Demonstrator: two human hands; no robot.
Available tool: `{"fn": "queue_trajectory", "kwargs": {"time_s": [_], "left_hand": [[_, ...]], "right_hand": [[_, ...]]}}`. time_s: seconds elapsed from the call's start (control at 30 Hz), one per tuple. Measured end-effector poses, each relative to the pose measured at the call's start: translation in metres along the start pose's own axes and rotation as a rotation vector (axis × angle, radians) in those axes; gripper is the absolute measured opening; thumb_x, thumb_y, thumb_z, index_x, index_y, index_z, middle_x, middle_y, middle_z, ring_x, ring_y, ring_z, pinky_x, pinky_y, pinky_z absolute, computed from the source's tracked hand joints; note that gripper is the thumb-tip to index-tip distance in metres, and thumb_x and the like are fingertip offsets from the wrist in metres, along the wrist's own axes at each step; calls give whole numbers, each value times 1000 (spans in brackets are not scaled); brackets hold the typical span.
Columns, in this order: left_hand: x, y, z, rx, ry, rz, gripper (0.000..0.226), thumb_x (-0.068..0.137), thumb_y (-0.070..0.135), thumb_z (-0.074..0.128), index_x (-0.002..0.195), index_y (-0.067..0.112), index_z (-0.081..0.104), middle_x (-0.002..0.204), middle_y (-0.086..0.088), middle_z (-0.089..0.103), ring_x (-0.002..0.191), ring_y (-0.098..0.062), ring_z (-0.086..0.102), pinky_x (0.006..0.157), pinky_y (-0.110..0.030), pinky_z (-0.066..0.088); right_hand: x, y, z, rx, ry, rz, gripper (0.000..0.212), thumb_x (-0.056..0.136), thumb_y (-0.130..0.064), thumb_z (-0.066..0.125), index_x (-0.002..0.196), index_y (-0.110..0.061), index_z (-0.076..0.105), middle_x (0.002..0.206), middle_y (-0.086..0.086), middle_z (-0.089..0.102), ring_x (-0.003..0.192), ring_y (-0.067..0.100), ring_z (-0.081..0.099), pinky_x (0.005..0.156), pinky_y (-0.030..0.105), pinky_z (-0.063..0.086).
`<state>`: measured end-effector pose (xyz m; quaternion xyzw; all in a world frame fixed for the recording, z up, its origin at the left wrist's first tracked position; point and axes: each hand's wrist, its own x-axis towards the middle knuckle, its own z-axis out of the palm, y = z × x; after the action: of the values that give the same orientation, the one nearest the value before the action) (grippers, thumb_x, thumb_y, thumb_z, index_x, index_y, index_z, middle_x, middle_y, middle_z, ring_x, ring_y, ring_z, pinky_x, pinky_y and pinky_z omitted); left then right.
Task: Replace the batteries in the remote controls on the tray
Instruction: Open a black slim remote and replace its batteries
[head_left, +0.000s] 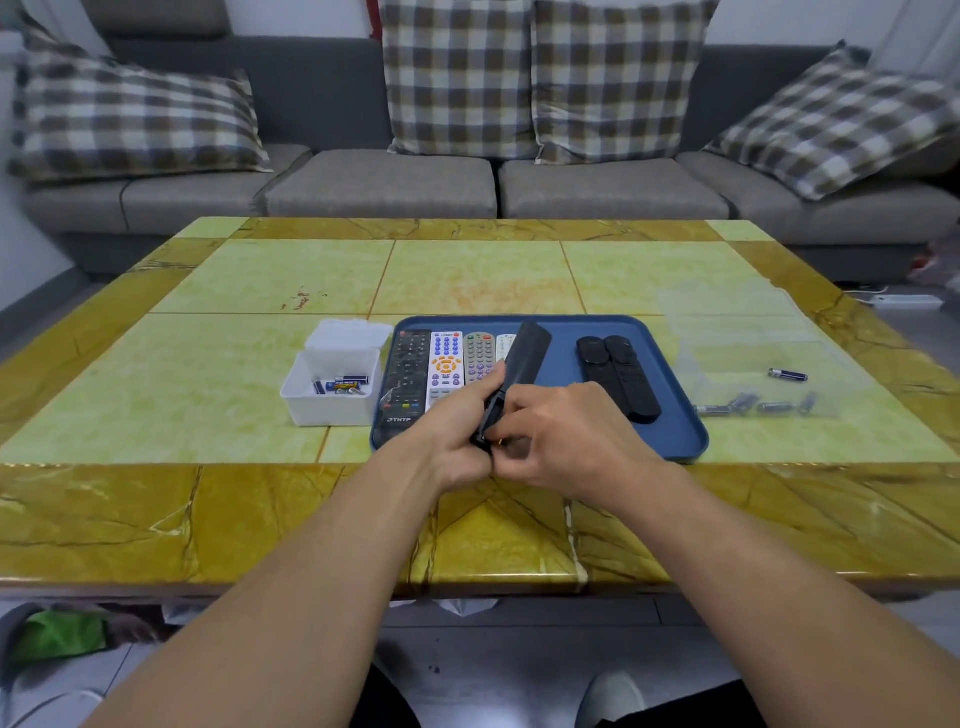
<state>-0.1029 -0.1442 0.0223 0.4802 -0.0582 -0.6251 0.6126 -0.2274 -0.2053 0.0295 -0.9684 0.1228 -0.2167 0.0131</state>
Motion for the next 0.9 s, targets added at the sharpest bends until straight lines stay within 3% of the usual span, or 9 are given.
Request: {"fn": "queue_trajectory", "kwargs": {"time_s": [0.17,0.37,0.47,0.57,0.77,0.9], "left_hand": [[2,3,-1,-2,9,-25,35,97,45,61,83,14,69,71,-2,64,61,-17,64,55,-27,57],[3,6,-5,-48,15,2,29,96,43,63,92,15,68,77,-3,63,68,-17,60,67,-32,54],[1,7,-9,-14,14,2,30,99,43,58,89,16,66,74,-4,61,57,-19,59,52,-30,54],[-4,5,-8,55,-6,-8,31,99,38,59,82,14,67,67,-5,63,49,-18,59,42,-25,48],[-11,8,-12,109,-43,11,25,99,34,61,90,12,68,71,-8,68,56,-20,65,48,-28,54],[-13,7,-14,127,-30,5,25,99,31,62,83,12,68,69,-7,65,53,-19,63,47,-25,53]], "right_hand": [[-3,-5,6,-74,94,-6,13,73,-33,65,76,-29,77,71,-6,60,40,24,46,41,23,28],[-5,-1,2,21,28,-21,24,84,-36,58,98,-35,78,81,-11,65,55,18,58,44,32,45],[-5,7,-3,68,-67,-49,24,88,-38,66,111,-41,73,90,-15,64,66,13,62,52,31,46],[0,11,-1,71,-35,-88,19,80,-39,73,98,-42,77,82,-15,63,62,13,61,48,26,37],[3,11,1,109,-15,-122,17,77,-38,82,93,-42,79,82,-15,62,58,11,60,46,29,45],[7,10,0,94,-3,-173,17,77,-32,82,92,-39,80,84,-16,64,59,15,62,46,32,48]]}}
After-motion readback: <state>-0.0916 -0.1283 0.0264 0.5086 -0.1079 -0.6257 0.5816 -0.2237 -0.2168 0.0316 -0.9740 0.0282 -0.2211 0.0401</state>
